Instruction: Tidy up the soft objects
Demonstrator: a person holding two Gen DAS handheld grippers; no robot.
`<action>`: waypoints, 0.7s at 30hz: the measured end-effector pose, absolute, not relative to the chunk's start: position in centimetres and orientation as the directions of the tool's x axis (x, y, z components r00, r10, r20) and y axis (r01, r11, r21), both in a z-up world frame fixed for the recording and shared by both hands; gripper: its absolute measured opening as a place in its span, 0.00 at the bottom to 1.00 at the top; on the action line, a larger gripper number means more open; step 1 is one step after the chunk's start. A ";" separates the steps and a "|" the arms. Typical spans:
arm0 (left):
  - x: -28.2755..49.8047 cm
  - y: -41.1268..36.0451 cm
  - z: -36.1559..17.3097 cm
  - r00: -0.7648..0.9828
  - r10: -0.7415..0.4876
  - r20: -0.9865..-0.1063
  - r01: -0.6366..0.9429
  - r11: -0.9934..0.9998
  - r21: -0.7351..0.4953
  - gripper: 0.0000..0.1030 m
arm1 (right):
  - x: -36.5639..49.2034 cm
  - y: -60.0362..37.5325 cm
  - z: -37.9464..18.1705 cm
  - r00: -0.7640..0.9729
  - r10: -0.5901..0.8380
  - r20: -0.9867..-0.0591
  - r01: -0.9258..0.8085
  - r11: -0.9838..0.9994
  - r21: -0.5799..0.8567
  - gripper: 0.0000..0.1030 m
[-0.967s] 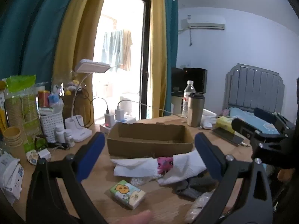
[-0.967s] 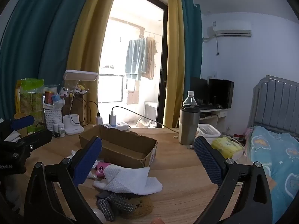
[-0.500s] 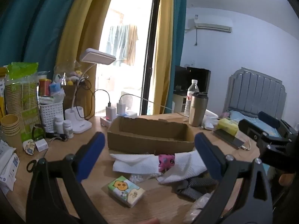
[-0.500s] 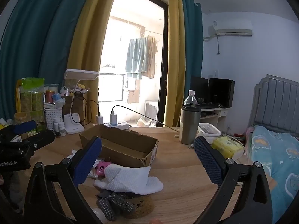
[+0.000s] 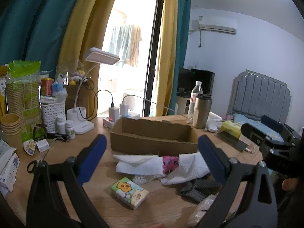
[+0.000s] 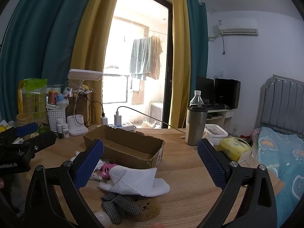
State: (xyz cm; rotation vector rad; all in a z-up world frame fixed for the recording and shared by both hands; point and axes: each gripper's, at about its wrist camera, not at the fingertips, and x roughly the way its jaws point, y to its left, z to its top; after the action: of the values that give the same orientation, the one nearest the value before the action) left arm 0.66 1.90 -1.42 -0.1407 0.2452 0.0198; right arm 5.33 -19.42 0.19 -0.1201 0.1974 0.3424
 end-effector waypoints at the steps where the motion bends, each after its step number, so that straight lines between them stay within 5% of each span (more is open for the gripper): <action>1: 0.7 2.0 -1.5 0.969 0.003 -0.248 -0.038 0.990 -0.138 0.95 | 5.3 -19.4 0.2 0.923 0.322 -0.213 -0.345 0.935 -0.084 0.98; 21: 0.4 2.4 -2.0 0.965 0.018 -0.260 -0.056 0.989 -0.139 0.95 | 5.3 -19.1 0.0 0.917 0.331 -0.224 -0.357 0.930 -0.084 0.98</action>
State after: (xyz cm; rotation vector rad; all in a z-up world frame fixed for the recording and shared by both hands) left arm 0.39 2.40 -1.98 -0.1465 0.2611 0.0377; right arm 5.33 -19.09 -0.02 -0.1242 0.2085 0.3547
